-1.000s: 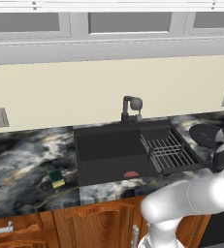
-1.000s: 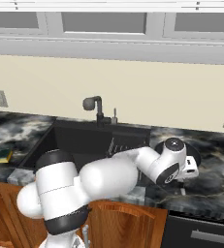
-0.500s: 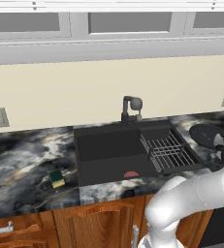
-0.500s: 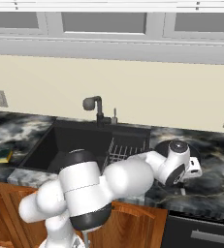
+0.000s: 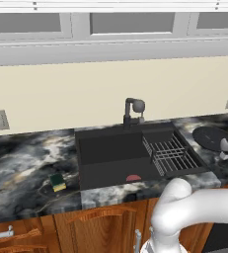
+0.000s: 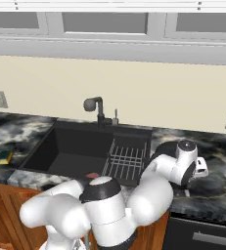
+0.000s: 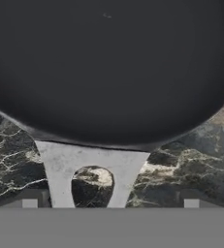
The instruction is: Pick the pan and sponge and place them into the sink. Then turn on the water.
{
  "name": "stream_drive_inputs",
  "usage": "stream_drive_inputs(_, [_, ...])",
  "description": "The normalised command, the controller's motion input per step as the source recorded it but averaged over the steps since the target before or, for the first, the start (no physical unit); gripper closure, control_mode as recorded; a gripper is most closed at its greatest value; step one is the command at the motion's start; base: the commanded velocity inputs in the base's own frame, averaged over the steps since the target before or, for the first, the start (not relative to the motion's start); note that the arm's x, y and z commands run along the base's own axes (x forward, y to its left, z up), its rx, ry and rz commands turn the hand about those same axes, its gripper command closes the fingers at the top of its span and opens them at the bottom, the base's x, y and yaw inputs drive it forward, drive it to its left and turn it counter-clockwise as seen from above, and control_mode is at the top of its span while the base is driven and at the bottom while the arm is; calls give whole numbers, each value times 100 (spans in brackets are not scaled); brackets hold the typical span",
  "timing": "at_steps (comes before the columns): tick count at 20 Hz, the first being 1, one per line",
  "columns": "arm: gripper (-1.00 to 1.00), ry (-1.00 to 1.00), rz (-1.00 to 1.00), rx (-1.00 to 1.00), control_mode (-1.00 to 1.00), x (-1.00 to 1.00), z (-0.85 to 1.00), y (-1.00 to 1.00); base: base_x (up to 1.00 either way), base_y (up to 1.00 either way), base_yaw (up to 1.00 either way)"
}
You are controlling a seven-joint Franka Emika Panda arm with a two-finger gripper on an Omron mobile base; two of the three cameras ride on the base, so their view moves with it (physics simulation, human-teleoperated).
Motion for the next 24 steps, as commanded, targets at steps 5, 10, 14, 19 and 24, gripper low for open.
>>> stream_drive_inputs(5, [100, 2, 0, 1, -100, 0, -37, 0, 0, 0, 0])
stream_drive_inputs(10, [100, 0, 0, 0, -100, 0, -28, 0, 0, 0, 0])
stream_drive_inputs(14, [100, 0, 1, 0, -100, 0, -10, 4, 0, 0, 0])
stream_drive_inputs(19, [100, -2, 3, -11, -100, -18, 6, 52, 0, 0, 0])
stream_drive_inputs(24, [100, -6, 5, -19, -100, -29, 21, 63, 0, 0, 0])
